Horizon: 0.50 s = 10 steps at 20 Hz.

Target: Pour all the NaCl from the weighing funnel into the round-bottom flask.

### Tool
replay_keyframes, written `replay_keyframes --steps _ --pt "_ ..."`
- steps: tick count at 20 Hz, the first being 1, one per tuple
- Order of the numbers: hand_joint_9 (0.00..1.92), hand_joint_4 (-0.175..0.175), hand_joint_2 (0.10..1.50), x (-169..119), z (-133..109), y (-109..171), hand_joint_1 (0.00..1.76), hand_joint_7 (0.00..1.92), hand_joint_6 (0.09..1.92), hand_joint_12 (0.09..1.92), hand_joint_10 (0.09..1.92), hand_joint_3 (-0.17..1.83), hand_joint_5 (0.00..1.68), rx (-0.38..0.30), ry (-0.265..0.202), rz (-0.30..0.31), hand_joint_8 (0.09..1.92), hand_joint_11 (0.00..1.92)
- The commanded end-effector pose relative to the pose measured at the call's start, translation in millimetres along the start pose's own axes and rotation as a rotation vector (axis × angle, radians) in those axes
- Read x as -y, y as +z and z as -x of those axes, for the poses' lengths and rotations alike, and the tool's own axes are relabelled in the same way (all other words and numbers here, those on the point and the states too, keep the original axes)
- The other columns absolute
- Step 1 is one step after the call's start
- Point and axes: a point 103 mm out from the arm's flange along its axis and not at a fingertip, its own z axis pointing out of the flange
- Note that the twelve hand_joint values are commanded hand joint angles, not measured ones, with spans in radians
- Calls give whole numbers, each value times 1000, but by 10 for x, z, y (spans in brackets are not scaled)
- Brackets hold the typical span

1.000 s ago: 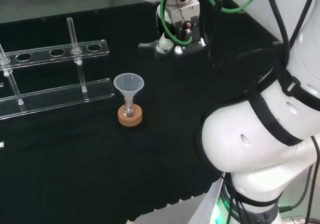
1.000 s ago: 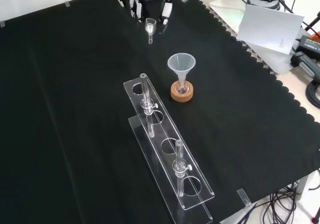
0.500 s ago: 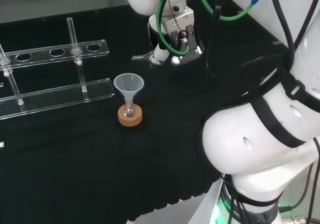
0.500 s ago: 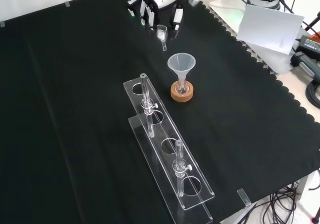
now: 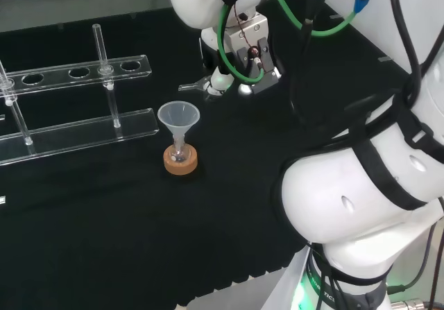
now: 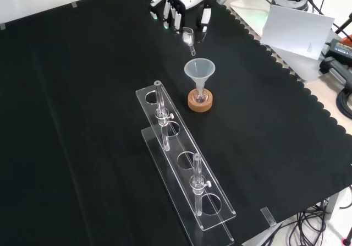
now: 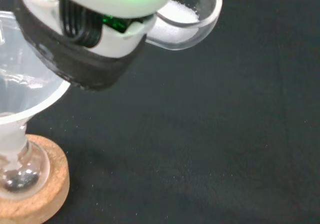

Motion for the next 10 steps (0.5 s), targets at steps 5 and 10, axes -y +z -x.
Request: replay_keyframes --steps 5,10 --pt "1195 175 600 124 -150 6 1151 1766 107 1502 198 629 1547 79 -20 -38 87 164" --pt "1195 175 601 44 -133 15 1151 1766 108 1502 197 628 1547 125 -48 -46 87 164"
